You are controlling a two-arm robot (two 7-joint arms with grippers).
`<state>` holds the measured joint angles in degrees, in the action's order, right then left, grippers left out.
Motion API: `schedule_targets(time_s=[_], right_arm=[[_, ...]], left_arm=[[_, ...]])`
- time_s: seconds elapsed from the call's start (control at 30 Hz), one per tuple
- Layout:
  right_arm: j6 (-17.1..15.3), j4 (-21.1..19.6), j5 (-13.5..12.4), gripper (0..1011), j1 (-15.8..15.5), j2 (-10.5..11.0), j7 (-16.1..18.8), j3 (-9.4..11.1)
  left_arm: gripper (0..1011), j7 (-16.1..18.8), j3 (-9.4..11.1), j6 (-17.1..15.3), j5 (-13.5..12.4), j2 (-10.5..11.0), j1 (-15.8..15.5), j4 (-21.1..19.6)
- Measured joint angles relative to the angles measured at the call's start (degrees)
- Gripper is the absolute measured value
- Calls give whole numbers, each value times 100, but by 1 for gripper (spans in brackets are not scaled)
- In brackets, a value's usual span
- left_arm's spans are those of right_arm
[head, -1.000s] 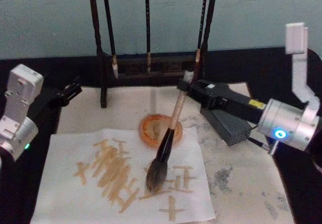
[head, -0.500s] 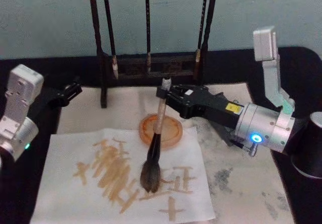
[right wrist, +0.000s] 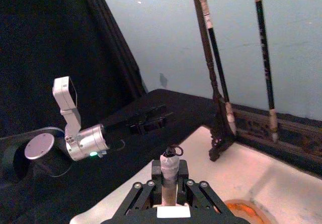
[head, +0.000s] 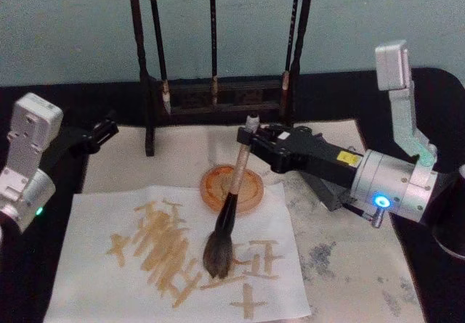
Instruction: Pick up the brush from the inkstone, write on the paper, then place the brush back to its original position.
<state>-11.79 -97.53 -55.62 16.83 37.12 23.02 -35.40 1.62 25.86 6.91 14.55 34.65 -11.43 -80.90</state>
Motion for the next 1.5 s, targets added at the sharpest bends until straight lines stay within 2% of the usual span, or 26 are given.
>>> schedule_targets(time_s=[0.43,0.7,0.87,1.17,1.5], right_arm=[[-42,-163,-51,187,-257,195,16,343],[-85,-287,-106,187,-391,348,-12,495],[-56,-388,-186,185,-429,365,39,571],[45,-492,-216,185,-311,200,137,542],[54,-363,-298,185,-87,-96,220,347]], left_arm=[[1002,0,0,0,-1,0,0,0],[1002,0,0,0,0,0,0,0],[1002,0,0,0,0,0,0,0],[1002,0,0,0,0,0,0,0],[1000,0,0,0,0,0,0,0]])
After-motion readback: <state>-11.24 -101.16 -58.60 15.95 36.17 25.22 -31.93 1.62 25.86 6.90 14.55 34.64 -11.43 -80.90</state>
